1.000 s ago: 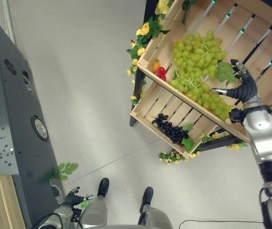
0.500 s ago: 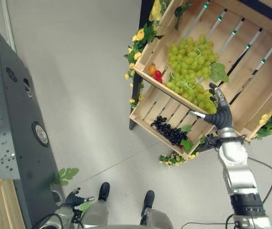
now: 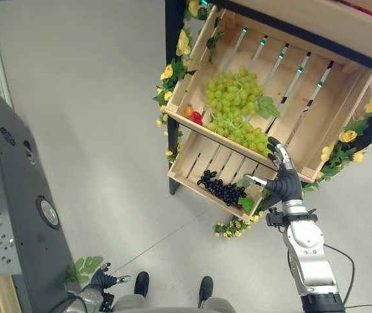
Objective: Pick up the fruits from the basket on one side to the basket on the other side
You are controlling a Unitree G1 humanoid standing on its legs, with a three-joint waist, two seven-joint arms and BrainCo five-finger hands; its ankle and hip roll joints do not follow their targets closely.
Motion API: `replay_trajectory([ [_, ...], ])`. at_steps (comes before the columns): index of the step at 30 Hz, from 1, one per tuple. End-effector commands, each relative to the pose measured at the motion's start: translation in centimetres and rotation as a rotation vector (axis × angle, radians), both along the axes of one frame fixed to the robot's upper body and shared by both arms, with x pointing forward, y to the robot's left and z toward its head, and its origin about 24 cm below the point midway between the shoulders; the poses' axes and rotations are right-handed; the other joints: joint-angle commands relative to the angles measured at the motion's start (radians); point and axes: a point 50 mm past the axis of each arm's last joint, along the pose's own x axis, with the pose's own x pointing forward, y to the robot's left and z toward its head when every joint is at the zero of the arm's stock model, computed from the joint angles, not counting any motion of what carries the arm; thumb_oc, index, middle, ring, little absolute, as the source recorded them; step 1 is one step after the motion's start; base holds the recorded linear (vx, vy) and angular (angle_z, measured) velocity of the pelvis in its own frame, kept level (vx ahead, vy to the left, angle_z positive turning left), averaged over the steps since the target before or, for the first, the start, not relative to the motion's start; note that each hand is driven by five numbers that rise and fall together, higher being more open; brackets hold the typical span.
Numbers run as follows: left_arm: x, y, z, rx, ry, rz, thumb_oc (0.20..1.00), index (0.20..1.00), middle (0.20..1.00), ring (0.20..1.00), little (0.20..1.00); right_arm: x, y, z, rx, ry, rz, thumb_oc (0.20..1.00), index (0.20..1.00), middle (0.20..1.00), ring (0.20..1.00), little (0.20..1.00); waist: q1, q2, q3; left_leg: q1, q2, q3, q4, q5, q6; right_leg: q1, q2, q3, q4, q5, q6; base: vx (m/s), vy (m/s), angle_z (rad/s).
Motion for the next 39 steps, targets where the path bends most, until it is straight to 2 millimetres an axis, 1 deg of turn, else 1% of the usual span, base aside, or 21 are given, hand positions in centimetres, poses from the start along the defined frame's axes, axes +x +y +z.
replay_trajectory([
  [1, 0.8, -0.1, 0.0, 0.023, -0.007, 0.013, 1.0, 1.0, 1.0, 1.0, 1.0, -1.4, 1.6, -0.9, 0.055, 0.036, 0.084, 1.0, 1.0, 1.0, 1.0, 1.0, -0.003, 0.0, 0.018, -0.007, -0.049, 0.028, 0.003, -0.082, 0.049, 0.009, -0.063, -0.005, 0.011, -0.012, 0.085, 0.0, 0.0, 0.0],
  [4, 0.9, -0.1, 0.1, 0.025, -0.01, 0.019, 1.0, 1.0, 1.0, 1.0, 1.0, -1.8, 2.1, -1.3, 0.072, 0.053, 0.113, 1.0, 1.0, 1.0, 1.0, 1.0, -0.009, 0.002, 0.014, -0.001, -0.051, 0.034, 0.003, -0.084, 0.05, 0.011, -0.065, -0.002, 0.013, -0.012, 0.086, 0.0, 0.013, -0.03],
  [10, 0.8, -0.1, 0.0, 0.023, -0.009, 0.031, 1.0, 1.0, 1.0, 1.0, 1.0, -2.7, 2.4, -2.2, 0.086, 0.099, 0.137, 1.0, 1.0, 1.0, 1.0, 1.0, -0.02, 0.002, 0.01, 0.007, -0.055, 0.04, 0.003, -0.088, 0.051, 0.014, -0.066, 0.003, 0.014, -0.01, 0.087, 0.0, 0.005, -0.02],
  [16, 0.3, 0.1, -0.2, 0.028, 0.006, 0.048, 1.0, 1.0, 1.0, 1.0, 1.0, -3.5, 1.9, -2.4, 0.104, 0.108, 0.116, 1.0, 1.0, 1.0, 1.0, 1.0, -0.028, -0.001, 0.01, 0.007, -0.057, 0.046, 0.002, -0.087, 0.051, 0.01, -0.067, 0.008, 0.015, -0.007, 0.089, 0.0, 0.003, -0.05],
  [19, 0.1, 0.2, -0.2, 0.027, 0.012, 0.062, 1.0, 1.0, 1.0, 1.0, 1.0, -4.2, 1.4, -3.0, 0.112, 0.139, 0.094, 1.0, 1.0, 1.0, 1.0, 1.0, -0.034, -0.003, 0.01, 0.008, -0.057, 0.049, 0.002, -0.088, 0.051, 0.008, -0.069, 0.011, 0.015, -0.006, 0.089, 0.0, 0.001, -0.04],
  [25, -0.1, 0.2, -0.3, 0.027, 0.02, 0.058, 1.0, 1.0, 1.0, 1.0, 1.0, -5.2, 0.7, -5.0, 0.1, 0.237, 0.053, 1.0, 1.0, 1.0, 1.0, 1.0, -0.044, -0.004, 0.009, 0.011, -0.058, 0.055, 0.001, -0.089, 0.052, 0.007, -0.068, 0.019, 0.015, -0.006, 0.09, 0.0, 0.0, 0.0],
  [29, 0.1, 0.2, -0.2, 0.028, 0.017, 0.041, 1.0, 1.0, 1.0, 1.0, 1.0, -5.6, 0.4, -7.2, 0.045, 0.344, 0.026, 1.0, 1.0, 1.0, 1.0, 1.0, -0.049, -0.002, 0.01, 0.014, -0.057, 0.06, 0.001, -0.091, 0.051, 0.007, -0.067, 0.024, 0.015, -0.005, 0.09, 0.0, 0.0, -0.04],
  [31, 0.2, 0.1, -0.2, 0.026, 0.012, 0.032, 1.0, 1.0, 1.0, 1.0, 1.0, -5.9, 0.2, -9.1, 0.046, 0.431, 0.009, 1.0, 1.0, 1.0, 1.0, 1.0, -0.049, 0.0, 0.009, 0.016, -0.057, 0.062, 0.001, -0.091, 0.051, 0.008, -0.068, 0.025, 0.016, -0.006, 0.089, 0.0, -0.002, -0.02],
  [33, 0.5, 0.1, -0.1, 0.022, 0.005, 0.023, 1.0, 1.0, 1.0, 1.0, 1.0, -5.9, 0.1, -10.5, -0.004, 0.502, -0.007, 1.0, 1.0, 1.0, 1.0, 1.0, -0.047, 0.004, 0.008, 0.019, -0.056, 0.061, 0.001, -0.092, 0.051, 0.011, -0.066, 0.025, 0.018, -0.01, 0.089, 0.0, -0.006, -0.04],
  [34, 0.6, 0.0, -0.1, 0.019, 0.001, 0.022, 1.0, 1.0, 1.0, 1.0, 1.0, -6.1, 0.1, -11.9, 0.007, 0.563, -0.017, 1.0, 1.0, 1.0, 1.0, 1.0, -0.046, 0.006, 0.009, 0.021, -0.055, 0.062, 0.001, -0.092, 0.051, 0.013, -0.065, 0.024, 0.019, -0.011, 0.087, 0.0, 0.0, 0.0],
  [35, 0.6, 0.0, -0.1, 0.017, 0.0, 0.017, 1.0, 1.0, 1.0, 1.0, 1.0, -6.2, -0.1, -12.7, -0.011, 0.603, -0.027, 1.0, 1.0, 1.0, 1.0, 1.0, -0.044, 0.009, 0.009, 0.022, -0.054, 0.061, 0.001, -0.091, 0.051, 0.014, -0.064, 0.024, 0.022, -0.014, 0.086, 0.0, 0.0, 0.0],
  [37, 0.5, 0.0, -0.1, 0.013, 0.003, 0.005, 1.0, 1.0, 1.0, 1.0, 1.0, -6.5, -0.2, -14.6, -0.023, 0.696, -0.048, 1.0, 1.0, 1.0, 1.0, 1.0, -0.039, 0.014, 0.008, 0.027, -0.051, 0.056, 0.001, -0.091, 0.052, 0.016, -0.058, 0.024, 0.041, -0.027, 0.08, 0.0, 0.0, 0.0],
  [38, 0.5, 0.0, -0.1, 0.013, 0.003, 0.006, 1.0, 1.0, 1.0, 1.0, 1.0, -6.5, -0.2, -14.7, -0.023, 0.695, -0.047, 1.0, 1.0, 1.0, 1.0, 1.0, -0.04, 0.014, 0.01, 0.028, -0.051, 0.056, 0.001, -0.092, 0.052, 0.016, -0.058, 0.024, 0.042, -0.028, 0.08, 0.0, 0.0, 0.0],
  [39, 0.6, 0.0, 0.0, 0.013, 0.006, -0.016, 1.0, 1.0, 1.0, 1.0, 1.0, -6.4, -0.1, -16.0, -0.037, 0.758, -0.06, 1.0, 1.0, 1.0, 1.0, 1.0, -0.038, 0.021, 0.016, 0.03, -0.049, 0.053, 0.002, -0.089, 0.053, 0.007, -0.051, 0.04, 0.078, -0.044, 0.074, -0.03, -0.033, -0.01],
])
